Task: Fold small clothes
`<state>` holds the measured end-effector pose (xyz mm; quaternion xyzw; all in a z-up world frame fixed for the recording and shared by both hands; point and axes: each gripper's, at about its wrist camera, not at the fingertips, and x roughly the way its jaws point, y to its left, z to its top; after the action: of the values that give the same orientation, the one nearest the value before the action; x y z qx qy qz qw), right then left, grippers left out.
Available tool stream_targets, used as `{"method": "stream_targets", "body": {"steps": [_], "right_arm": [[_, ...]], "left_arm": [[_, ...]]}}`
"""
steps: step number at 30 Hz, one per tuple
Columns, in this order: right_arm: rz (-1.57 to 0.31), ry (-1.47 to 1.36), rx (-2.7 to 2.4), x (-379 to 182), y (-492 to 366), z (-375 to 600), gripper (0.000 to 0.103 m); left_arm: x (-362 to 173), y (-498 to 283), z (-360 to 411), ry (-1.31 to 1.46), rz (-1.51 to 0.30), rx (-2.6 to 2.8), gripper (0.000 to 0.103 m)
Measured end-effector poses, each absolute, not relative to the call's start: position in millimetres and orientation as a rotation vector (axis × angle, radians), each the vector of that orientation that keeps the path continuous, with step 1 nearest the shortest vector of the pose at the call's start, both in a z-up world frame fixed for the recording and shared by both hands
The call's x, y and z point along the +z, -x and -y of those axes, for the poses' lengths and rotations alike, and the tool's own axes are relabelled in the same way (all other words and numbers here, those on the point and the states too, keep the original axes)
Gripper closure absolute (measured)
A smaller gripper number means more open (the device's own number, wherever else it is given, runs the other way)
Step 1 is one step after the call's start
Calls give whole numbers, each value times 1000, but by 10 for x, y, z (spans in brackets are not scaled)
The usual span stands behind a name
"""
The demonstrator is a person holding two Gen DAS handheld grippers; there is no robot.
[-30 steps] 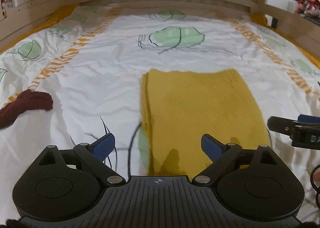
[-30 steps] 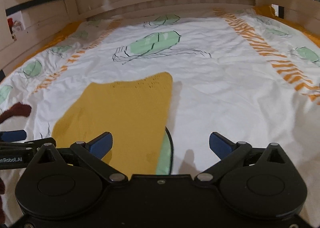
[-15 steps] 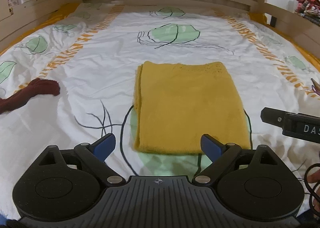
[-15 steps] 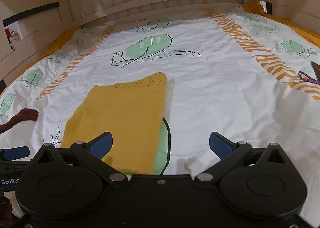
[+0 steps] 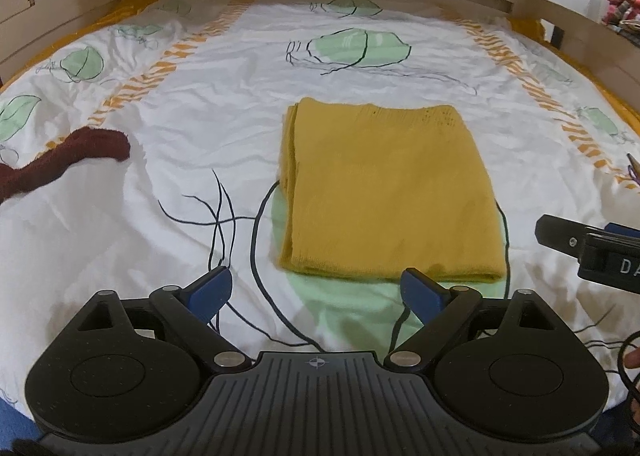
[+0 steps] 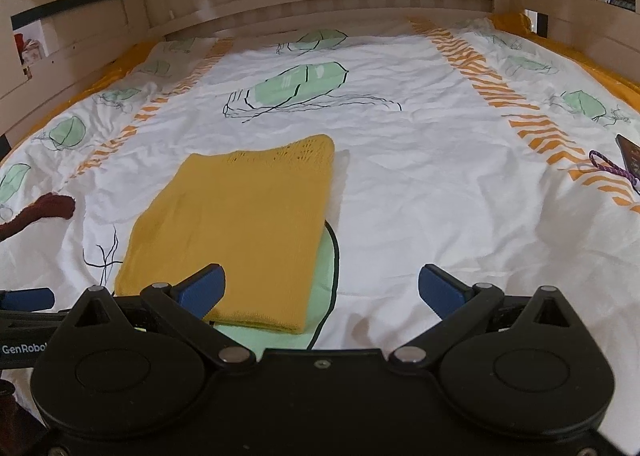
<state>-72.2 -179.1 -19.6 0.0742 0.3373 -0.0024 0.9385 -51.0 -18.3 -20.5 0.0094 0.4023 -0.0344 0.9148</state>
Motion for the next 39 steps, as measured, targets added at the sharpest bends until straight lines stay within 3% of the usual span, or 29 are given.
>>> {"method": "stream_targets", "body": {"steps": [39], "right_arm": [[-745,-202,2,-336,656,1789,0]], "left_arm": [[-288,415,201,-6,-888,-90,11]]}}
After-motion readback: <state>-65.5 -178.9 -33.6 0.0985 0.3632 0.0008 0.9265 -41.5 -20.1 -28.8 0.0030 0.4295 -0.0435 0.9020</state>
